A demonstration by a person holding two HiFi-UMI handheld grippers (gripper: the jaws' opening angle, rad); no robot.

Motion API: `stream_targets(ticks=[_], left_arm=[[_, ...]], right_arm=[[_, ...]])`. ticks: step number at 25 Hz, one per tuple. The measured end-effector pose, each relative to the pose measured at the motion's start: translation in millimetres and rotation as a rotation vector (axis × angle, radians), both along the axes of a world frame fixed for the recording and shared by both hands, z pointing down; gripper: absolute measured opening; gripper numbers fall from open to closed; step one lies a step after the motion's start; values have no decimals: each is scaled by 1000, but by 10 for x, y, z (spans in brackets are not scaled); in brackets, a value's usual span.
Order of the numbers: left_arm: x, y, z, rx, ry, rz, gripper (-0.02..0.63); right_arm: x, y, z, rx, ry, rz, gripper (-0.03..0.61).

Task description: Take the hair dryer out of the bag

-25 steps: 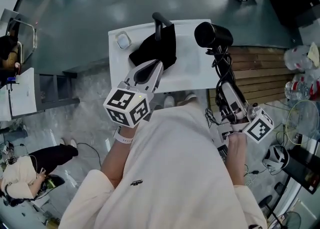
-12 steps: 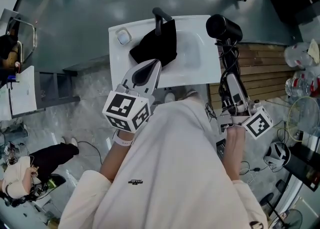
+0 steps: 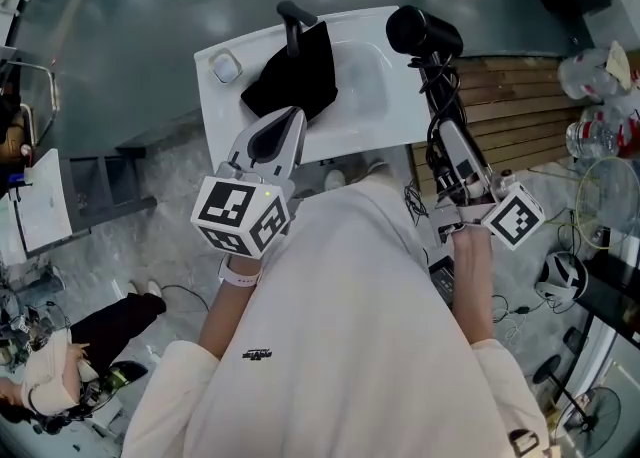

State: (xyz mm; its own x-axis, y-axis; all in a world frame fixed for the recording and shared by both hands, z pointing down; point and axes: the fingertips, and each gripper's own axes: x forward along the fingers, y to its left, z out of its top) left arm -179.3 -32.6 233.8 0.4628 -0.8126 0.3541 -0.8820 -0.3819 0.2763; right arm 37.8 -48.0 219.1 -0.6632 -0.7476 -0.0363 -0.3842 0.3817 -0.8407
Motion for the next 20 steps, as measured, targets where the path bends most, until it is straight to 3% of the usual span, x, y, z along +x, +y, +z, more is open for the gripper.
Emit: stream_targets(ticks=[20], left_arm=[[124,-48,122,-22,9,51,8]], right_arm=[[42,97,118,-17,-10,-26,189]])
